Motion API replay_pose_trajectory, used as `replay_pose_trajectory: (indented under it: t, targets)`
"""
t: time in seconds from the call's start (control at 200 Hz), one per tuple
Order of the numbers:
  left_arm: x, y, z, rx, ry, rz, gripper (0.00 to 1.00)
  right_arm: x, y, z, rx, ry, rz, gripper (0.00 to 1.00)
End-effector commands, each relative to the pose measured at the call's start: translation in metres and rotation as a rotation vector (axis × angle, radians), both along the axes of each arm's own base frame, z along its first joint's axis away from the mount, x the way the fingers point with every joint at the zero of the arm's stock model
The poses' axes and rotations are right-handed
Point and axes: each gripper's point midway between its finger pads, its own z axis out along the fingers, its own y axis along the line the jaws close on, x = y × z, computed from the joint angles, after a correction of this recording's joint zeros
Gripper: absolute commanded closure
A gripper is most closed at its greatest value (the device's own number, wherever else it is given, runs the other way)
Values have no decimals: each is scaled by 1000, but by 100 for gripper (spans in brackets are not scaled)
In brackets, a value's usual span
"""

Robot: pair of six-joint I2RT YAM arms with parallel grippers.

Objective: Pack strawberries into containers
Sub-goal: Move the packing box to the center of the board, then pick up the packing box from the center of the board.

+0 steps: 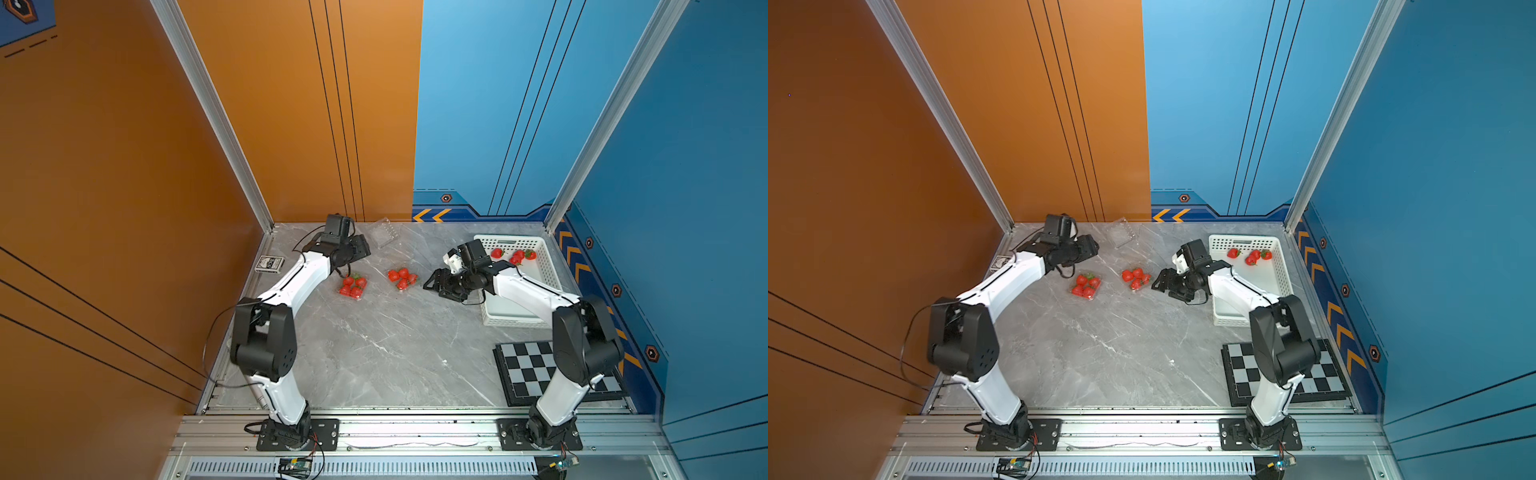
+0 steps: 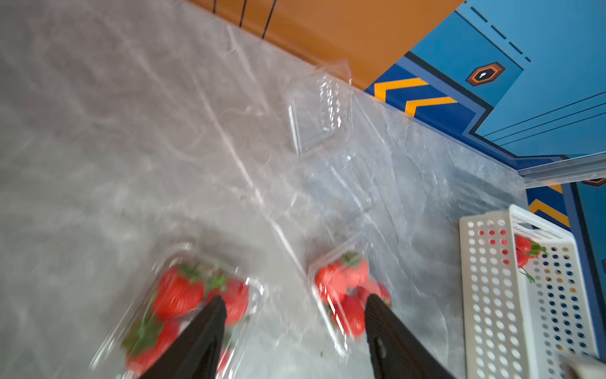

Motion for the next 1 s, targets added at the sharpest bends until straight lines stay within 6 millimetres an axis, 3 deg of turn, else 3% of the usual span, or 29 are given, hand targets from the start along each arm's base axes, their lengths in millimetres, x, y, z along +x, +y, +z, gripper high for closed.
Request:
replay_pose_trajectory:
  t: [0.0,0.15,0.385,0.48,0.621,0.826,0.996]
  targets:
    - [30,-12,-29,42,50,-48,31,7,-44,8,-125,-87,-32,30]
    - [72,-24,-52,78,70,-36,31,38,-93,36,-178,-224,-163,31]
    - [90,2,-84,134,140,85,31,58,-152,55,-187,-276,-333,30]
    - [100,1,-99,119,151,85,32,61,-175,56,-198,-293,-406,30]
    - [112,-6,-112,126,144,85,34,63,-199,47,-194,-270,-467,30]
    - [130,-14,-118,99,113,105,36,62,-216,28,-210,-230,-498,30]
    - [140,-22,-123,57,100,103,51,68,-235,5,-244,-161,-549,29]
